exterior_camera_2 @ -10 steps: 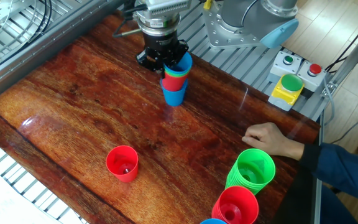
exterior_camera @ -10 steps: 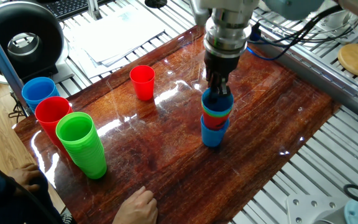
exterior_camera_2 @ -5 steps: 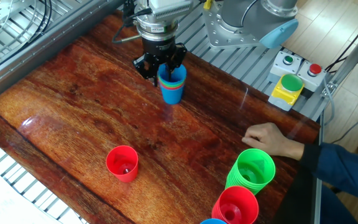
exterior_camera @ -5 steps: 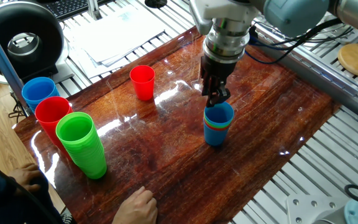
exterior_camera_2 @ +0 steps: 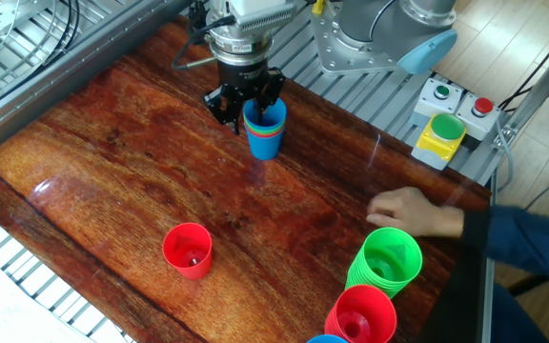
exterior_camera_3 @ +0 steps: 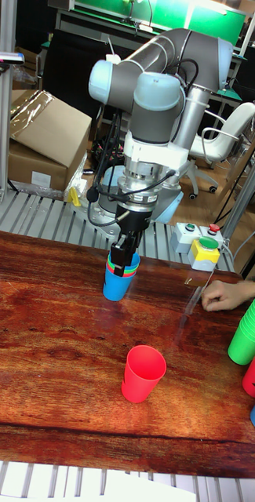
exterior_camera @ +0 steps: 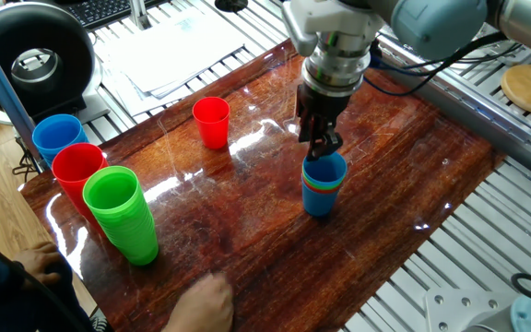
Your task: Stack the cups
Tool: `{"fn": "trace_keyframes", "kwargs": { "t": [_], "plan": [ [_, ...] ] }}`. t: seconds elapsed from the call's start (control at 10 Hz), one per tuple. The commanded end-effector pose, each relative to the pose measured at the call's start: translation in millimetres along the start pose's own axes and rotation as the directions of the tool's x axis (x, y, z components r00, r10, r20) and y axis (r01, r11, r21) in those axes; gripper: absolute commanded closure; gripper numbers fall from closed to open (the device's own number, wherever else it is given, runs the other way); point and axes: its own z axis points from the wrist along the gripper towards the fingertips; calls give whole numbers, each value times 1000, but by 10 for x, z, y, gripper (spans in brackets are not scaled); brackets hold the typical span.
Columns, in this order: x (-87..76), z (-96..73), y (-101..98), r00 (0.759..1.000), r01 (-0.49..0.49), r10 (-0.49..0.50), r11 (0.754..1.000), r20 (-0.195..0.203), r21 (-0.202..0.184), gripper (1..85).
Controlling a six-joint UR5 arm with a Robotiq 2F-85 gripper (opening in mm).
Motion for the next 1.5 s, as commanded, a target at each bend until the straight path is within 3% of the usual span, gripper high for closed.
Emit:
{"fn": "trace_keyframes", "kwargs": {
  "t": [0.0, 0.7, 0.9, 1.2, 1.4],
  "plan": [
    [-63, 135, 54, 999, -3, 3, 1000, 36, 1, 430],
    [-55, 286, 179, 998, -35, 35, 999, 58, 10, 493],
    [-46, 303, 195, 997, -52, 52, 999, 60, 12, 570],
    [21, 285, 181, 996, -88, 87, 996, 36, 26, 847],
    [109, 83, 195, 996, -85, 85, 996, 14, 6, 847]
  ]
}}
